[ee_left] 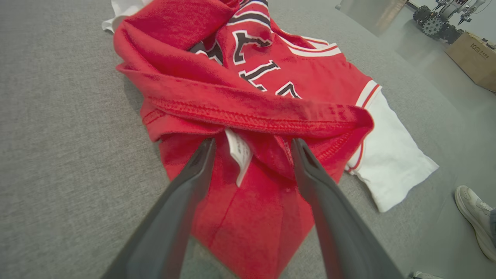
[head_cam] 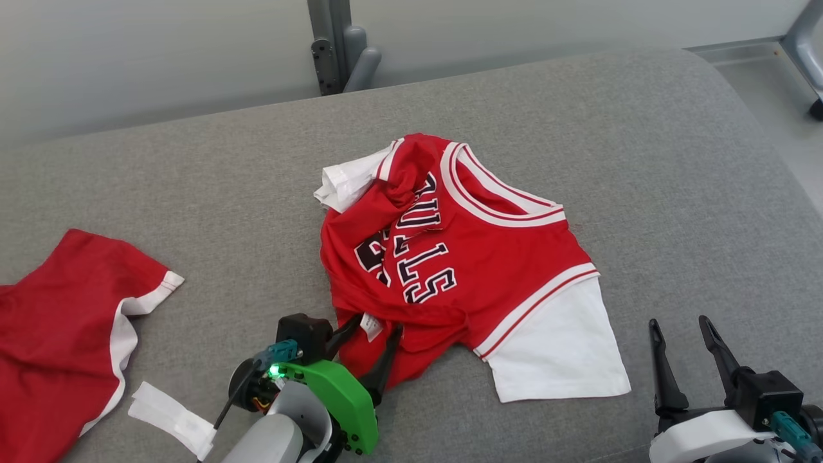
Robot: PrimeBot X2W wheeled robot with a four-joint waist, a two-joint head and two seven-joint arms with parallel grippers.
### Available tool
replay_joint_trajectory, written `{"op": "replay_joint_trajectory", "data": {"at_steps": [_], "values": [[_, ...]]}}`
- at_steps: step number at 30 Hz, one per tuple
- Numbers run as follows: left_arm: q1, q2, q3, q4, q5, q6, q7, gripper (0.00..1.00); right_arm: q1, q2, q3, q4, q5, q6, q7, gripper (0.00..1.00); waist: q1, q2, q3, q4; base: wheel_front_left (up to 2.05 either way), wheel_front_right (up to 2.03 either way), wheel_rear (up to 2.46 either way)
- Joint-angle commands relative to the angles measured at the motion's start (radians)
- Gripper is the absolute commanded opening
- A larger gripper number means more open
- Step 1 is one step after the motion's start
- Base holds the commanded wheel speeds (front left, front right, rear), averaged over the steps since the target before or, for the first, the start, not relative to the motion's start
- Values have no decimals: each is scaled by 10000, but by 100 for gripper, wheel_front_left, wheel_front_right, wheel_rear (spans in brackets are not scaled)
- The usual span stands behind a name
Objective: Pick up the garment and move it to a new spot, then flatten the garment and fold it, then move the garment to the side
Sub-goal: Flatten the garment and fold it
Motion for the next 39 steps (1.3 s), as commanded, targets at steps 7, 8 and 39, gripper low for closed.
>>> {"op": "replay_joint_trajectory", "data": {"at_steps": [7,8,39], "values": [[-247,336,34,12,42,238,364,100,-132,-27,-50,31,195,-10,0,100,0,47,386,-433,0,0,0],[-242,353,46,-19,22,241,354,100,-151,-27,-66,45,194,-10,0,100,0,47,386,-424,0,0,0],[-153,379,-143,-692,-658,264,1113,0,-277,-27,-16,81,188,-10,0,100,0,47,349,-222,0,0,0]]}}
